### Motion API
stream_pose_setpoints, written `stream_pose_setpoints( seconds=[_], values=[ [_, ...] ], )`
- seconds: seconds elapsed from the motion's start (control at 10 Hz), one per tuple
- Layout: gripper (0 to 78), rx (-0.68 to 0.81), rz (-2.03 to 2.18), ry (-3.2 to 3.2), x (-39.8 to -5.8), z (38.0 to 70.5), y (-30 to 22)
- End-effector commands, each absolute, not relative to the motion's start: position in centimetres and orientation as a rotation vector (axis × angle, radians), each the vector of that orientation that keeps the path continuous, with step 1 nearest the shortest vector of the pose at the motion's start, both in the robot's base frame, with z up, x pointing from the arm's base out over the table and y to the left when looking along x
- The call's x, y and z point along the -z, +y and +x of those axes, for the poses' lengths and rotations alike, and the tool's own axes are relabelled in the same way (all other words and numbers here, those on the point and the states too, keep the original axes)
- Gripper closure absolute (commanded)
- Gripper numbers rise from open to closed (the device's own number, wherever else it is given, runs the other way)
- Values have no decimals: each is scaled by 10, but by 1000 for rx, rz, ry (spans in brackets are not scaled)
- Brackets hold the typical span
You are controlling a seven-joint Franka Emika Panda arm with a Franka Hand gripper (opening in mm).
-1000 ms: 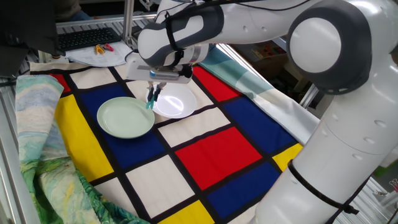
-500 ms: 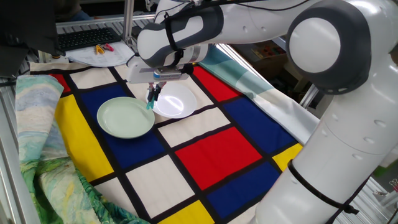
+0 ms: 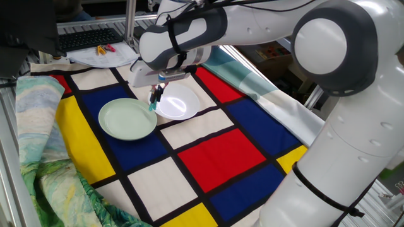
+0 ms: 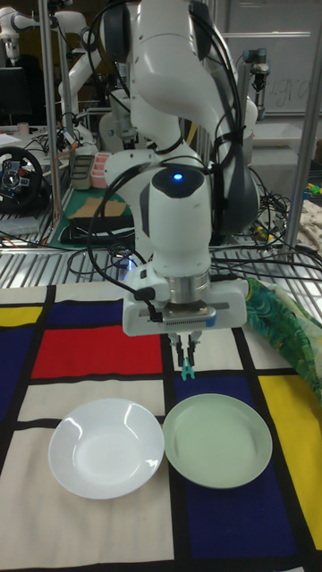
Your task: Use a clamp
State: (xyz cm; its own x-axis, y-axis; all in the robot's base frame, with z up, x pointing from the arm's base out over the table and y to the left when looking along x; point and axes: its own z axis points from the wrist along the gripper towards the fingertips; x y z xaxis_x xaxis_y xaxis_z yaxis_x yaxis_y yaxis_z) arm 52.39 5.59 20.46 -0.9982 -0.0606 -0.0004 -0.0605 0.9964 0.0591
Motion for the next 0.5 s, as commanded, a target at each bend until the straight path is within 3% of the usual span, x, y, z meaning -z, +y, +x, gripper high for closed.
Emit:
stream_pose_setpoints(
  seconds=[0.1,0.5],
  values=[
    [764,62,40,-3145,-207,525,62],
    [764,-17,-124,-3159,-213,522,123]
  ],
)
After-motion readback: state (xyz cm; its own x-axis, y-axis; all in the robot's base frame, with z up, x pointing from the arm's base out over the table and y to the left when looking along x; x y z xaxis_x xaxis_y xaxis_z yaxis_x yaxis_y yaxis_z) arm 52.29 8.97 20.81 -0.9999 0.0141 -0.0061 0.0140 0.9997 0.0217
